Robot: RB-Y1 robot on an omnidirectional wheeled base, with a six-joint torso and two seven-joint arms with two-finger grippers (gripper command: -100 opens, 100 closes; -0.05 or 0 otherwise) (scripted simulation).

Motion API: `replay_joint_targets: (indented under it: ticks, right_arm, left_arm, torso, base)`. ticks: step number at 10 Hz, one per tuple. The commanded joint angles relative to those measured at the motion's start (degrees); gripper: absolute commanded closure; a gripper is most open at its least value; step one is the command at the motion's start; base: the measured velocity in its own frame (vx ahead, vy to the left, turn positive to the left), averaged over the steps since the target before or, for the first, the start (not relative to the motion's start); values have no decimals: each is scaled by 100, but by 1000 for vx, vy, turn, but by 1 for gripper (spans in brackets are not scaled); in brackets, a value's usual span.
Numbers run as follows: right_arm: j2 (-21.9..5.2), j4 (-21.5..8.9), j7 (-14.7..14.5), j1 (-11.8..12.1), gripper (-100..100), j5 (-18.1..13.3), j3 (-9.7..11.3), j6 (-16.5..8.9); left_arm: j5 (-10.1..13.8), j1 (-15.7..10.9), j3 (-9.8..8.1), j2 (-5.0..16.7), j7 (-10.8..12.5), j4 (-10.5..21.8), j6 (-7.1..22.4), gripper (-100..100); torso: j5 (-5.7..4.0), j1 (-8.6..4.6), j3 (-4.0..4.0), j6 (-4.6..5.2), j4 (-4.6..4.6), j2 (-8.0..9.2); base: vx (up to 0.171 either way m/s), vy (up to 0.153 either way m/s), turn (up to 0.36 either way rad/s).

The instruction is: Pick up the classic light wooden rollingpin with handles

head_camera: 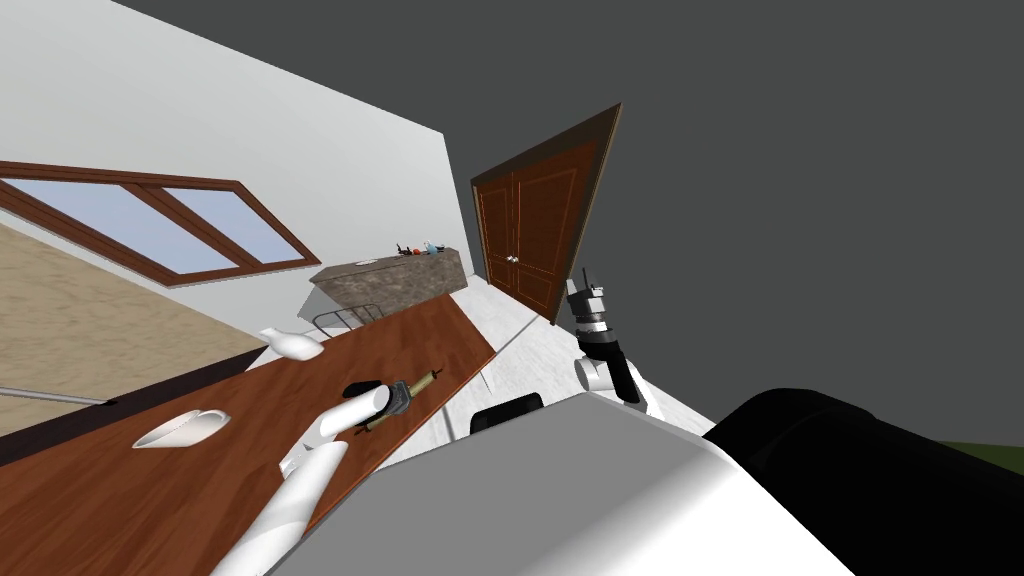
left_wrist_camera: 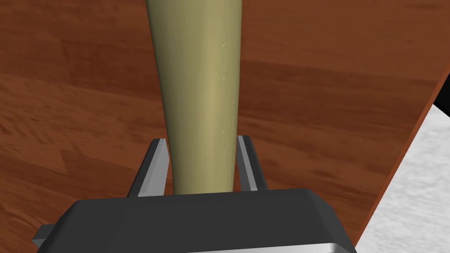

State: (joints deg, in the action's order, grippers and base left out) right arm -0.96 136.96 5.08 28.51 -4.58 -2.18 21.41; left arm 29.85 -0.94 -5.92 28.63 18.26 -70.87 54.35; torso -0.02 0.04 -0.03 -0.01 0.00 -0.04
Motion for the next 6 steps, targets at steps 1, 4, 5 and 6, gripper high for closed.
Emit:
replay_joint_targets:
  ticks: [1, 4, 5, 6]
  right_arm:
    - [0, 0, 0, 0, 0, 0, 0, 0]
    - [0, 0, 0, 0, 0, 0, 0, 0]
    - [0, 0, 0, 0, 0, 0, 0, 0]
    - [0, 0, 0, 0, 0, 0, 0, 0]
  left_arm:
    - [0, 0, 0, 0, 0, 0, 0, 0]
    - [99, 82, -26, 164, 99, -375, 306, 100]
    - [73, 55, -20, 129, 80, -292, 233, 100]
    - [78, 54, -21, 136, 85, -301, 257, 0]
  torso:
    - [0, 0, 0, 0, 0, 0]
    - [-6, -15, 8, -1, 4, 13]
    - [-8, -17, 11, -1, 6, 17]
    - [-6, -12, 9, -1, 5, 13]
  base:
    - [0, 0, 0]
    - [-25, -27, 15]
    - [-16, -13, 4]
    - [0, 0, 0]
